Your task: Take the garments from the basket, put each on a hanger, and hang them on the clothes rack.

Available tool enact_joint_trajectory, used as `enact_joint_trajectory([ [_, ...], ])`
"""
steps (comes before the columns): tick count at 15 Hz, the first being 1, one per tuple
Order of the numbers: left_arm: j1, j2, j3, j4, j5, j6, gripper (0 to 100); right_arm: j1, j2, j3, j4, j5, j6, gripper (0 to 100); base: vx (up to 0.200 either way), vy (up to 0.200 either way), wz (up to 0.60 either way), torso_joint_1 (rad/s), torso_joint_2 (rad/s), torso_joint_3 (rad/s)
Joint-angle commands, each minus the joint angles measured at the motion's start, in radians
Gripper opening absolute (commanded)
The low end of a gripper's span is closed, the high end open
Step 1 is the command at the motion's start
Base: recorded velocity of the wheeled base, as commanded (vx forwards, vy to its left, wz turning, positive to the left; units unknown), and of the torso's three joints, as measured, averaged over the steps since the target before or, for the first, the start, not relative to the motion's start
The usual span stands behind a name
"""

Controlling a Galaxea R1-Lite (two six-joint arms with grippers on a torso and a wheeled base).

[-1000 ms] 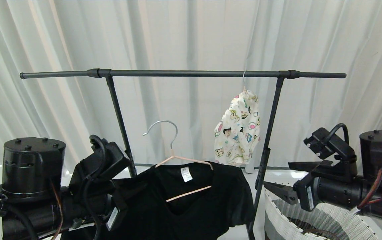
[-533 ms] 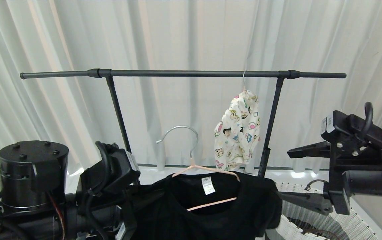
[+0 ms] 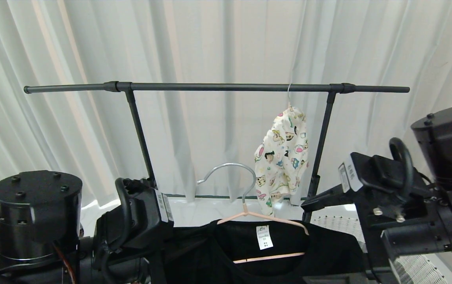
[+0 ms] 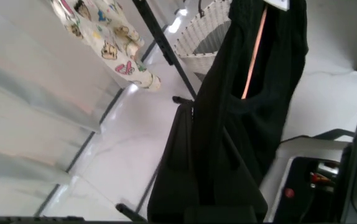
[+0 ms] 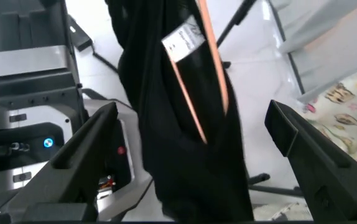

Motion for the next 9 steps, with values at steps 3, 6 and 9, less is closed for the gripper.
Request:
enact_joint_trajectory([
  [3,-0.022,-0.018,0.003,-0.001,0.0,0.012,0,0.0,0.113,-0.01,-0.062,-0.007,0.003,100,0.0,0.0,0.0,0.0,0.0,0.0],
  [6,-0.031,-0.024,0.001,-0.004,0.002,0.015,0,0.0,0.17,-0.049,-0.075,-0.01,0.004,100,0.0,0.0,0.0,0.0,0.0,0.0],
  [9,-0.031,-0.023,0.003,-0.004,0.002,0.015,0,0.0,0.182,-0.056,-0.074,-0.012,0.006,100,0.0,0.0,0.0,0.0,0.0,0.0],
])
